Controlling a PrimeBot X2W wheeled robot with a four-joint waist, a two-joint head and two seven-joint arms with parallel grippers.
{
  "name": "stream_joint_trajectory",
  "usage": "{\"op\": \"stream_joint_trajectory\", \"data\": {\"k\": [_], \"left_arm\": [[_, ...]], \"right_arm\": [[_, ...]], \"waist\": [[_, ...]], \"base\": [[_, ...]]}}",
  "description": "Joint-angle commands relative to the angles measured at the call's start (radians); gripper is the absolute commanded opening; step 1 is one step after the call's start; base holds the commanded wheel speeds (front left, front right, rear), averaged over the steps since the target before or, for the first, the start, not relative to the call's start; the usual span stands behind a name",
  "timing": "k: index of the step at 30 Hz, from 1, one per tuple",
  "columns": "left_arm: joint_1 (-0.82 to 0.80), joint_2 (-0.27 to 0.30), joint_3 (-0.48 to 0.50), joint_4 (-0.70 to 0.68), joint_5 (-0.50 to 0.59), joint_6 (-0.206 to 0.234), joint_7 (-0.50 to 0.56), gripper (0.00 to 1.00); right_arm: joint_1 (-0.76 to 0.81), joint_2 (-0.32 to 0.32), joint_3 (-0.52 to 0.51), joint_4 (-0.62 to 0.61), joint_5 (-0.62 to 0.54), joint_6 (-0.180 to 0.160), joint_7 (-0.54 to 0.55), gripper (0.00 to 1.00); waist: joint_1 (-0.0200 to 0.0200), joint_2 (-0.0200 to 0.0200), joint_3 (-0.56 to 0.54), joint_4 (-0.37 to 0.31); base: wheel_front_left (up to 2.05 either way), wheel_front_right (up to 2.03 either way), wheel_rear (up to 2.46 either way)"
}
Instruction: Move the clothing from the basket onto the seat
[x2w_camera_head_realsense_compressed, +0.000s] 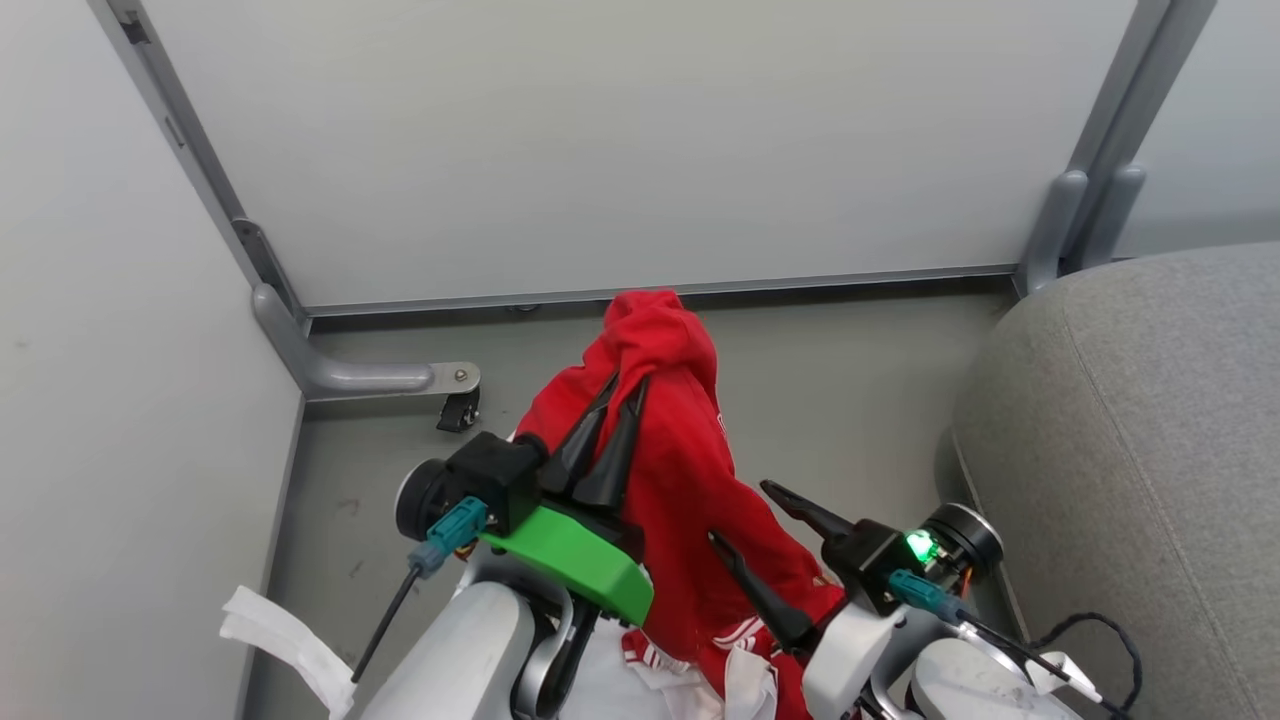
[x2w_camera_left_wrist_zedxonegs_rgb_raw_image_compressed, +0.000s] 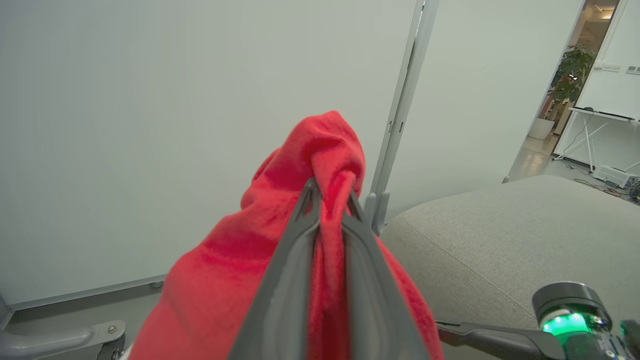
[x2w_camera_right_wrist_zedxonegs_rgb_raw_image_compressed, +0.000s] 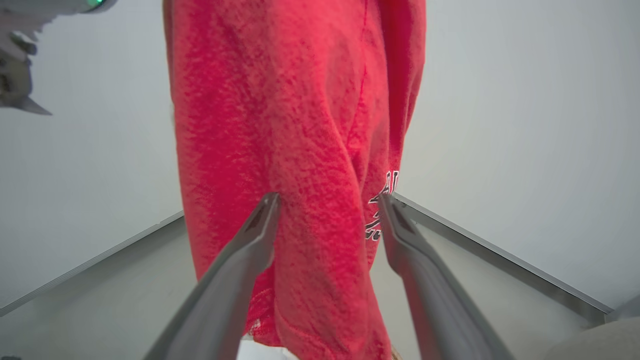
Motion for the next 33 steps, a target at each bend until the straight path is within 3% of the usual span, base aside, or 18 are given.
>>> {"op": "stream_joint_trajectory", "data": {"k": [1,5,6,8,17,28,29,30,33], "left_arm": [[-0.009,0.002,-0.011,-0.002,-0.008,-0.002,-0.001,0.0],[-0.016,0.002,-0.038,-0.011,-0.027,-0.003,-0.001,0.0],[-0.016,0.002,-0.044,-0.01,-0.032,-0.001,-0.001,0.0],[-0.014,0.002,-0.054,-0.011,-0.04,0.001,-0.001,0.0],[-0.008,0.002,-0.063,-0.021,-0.05,0.017,-0.001,0.0],[0.001,0.002,-0.043,-0.024,-0.035,0.017,-0.001,0.0],[0.002,0.002,-0.041,-0.023,-0.034,0.017,-0.001,0.15],[0.004,0.002,-0.038,-0.022,-0.032,0.017,-0.001,1.0],[0.014,0.002,-0.028,-0.02,-0.017,0.023,-0.001,1.0]], "right_arm": [[-0.025,0.004,0.015,0.018,0.009,-0.001,-0.005,1.0],[-0.059,0.028,0.051,0.072,0.025,-0.001,-0.005,1.0],[-0.065,0.033,0.063,0.089,0.03,-0.001,-0.005,0.48],[-0.078,0.045,0.074,0.105,0.044,-0.001,-0.005,0.0],[-0.043,0.07,0.034,0.073,0.075,-0.001,-0.005,0.0],[-0.01,0.075,0.007,0.044,0.067,-0.001,-0.005,0.0],[-0.009,0.075,0.006,0.043,0.065,-0.001,-0.005,0.0],[-0.005,0.075,0.001,0.041,0.065,-0.001,-0.005,0.0],[0.003,0.075,-0.016,0.028,0.061,-0.001,-0.005,0.0]], "waist": [[0.0001,0.0,0.0,0.014],[0.0001,0.0,0.004,0.033],[0.0001,0.0,0.005,0.037],[0.0001,0.0,0.007,0.043],[0.0001,0.0,0.017,0.056],[0.0001,0.0,0.024,0.007],[0.0001,0.0,0.025,0.002],[0.0001,0.0,0.025,-0.004],[0.0001,0.0,0.026,-0.031]], "base": [[0.0,0.0,0.0],[0.0,0.0,0.0],[0.0,0.0,0.0],[0.0,0.0,0.0],[0.0,0.0,0.0],[0.0,0.0,0.0],[0.0,0.0,0.0],[0.0,0.0,0.0],[0.0,0.0,0.0]]}}
